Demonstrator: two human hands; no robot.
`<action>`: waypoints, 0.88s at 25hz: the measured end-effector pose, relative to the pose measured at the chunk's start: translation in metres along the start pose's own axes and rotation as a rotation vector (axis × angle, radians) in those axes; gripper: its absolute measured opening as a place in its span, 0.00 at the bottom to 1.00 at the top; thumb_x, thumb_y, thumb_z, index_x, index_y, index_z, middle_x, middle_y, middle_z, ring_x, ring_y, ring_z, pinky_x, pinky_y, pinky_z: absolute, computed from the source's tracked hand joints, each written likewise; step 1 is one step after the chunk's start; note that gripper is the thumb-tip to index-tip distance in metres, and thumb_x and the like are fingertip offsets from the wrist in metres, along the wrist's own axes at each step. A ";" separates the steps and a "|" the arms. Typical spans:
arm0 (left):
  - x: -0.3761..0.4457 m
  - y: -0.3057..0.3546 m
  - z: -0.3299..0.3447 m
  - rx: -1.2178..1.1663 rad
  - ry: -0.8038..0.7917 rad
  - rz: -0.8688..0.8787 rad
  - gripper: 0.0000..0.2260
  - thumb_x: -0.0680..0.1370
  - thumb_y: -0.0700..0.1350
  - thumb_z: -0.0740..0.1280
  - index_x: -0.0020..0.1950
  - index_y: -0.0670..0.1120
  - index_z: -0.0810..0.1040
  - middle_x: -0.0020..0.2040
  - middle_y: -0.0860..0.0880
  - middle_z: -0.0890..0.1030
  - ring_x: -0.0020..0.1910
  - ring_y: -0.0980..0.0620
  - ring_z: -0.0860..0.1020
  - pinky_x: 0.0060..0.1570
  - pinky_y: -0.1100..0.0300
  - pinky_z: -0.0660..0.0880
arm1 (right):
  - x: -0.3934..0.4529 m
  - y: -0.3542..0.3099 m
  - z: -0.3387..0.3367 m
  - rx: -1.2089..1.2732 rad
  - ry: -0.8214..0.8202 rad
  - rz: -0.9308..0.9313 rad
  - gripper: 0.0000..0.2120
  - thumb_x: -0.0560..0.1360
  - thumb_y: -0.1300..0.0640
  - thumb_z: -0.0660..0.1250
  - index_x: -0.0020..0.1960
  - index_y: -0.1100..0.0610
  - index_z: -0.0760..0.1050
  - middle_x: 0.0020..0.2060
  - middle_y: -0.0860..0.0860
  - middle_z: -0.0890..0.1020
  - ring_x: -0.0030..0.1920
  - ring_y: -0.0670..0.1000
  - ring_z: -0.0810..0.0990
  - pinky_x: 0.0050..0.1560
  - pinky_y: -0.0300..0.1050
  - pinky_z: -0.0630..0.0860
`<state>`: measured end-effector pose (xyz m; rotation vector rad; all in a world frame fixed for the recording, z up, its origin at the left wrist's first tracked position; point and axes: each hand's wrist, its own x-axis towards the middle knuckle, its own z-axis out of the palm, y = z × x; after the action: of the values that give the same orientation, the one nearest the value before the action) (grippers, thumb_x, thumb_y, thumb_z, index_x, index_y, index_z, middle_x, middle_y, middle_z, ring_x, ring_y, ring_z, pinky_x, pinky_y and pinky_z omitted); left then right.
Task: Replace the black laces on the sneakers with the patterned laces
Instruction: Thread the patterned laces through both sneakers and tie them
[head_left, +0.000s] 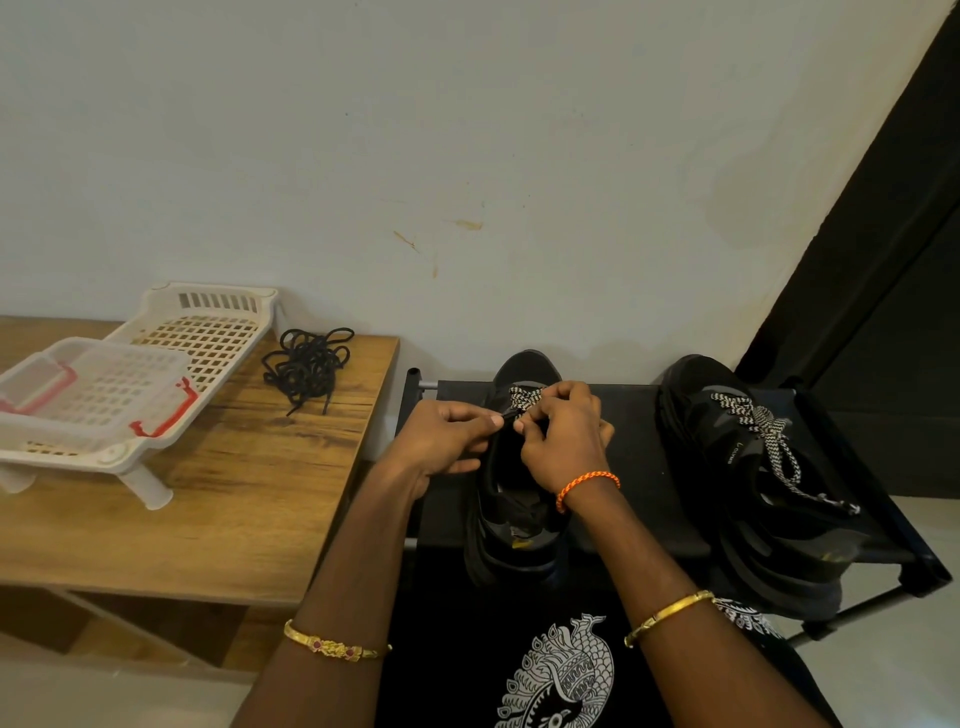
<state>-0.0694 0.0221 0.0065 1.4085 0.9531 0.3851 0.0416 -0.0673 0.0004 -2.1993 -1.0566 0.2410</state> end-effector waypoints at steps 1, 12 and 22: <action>0.001 -0.001 0.000 -0.005 -0.007 -0.008 0.06 0.76 0.45 0.70 0.51 0.46 0.83 0.42 0.51 0.82 0.43 0.57 0.79 0.38 0.64 0.77 | 0.000 0.001 0.000 0.020 -0.007 0.008 0.03 0.74 0.60 0.67 0.43 0.57 0.78 0.55 0.48 0.68 0.63 0.49 0.64 0.58 0.43 0.55; 0.003 -0.005 0.002 0.201 0.002 0.220 0.07 0.71 0.41 0.75 0.49 0.45 0.84 0.43 0.51 0.84 0.43 0.57 0.81 0.42 0.67 0.77 | -0.003 0.003 0.011 0.068 0.121 0.079 0.08 0.73 0.60 0.68 0.37 0.53 0.73 0.52 0.46 0.68 0.61 0.48 0.66 0.57 0.43 0.55; 0.000 -0.006 0.006 0.292 0.051 0.316 0.09 0.72 0.40 0.74 0.51 0.44 0.84 0.44 0.50 0.84 0.45 0.58 0.81 0.47 0.69 0.77 | 0.004 0.011 0.002 0.200 -0.043 0.089 0.09 0.71 0.61 0.71 0.35 0.52 0.75 0.53 0.45 0.67 0.61 0.50 0.70 0.64 0.51 0.65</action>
<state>-0.0669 0.0177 -0.0001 1.8324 0.8521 0.5337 0.0501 -0.0677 -0.0074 -2.0705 -0.9169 0.4170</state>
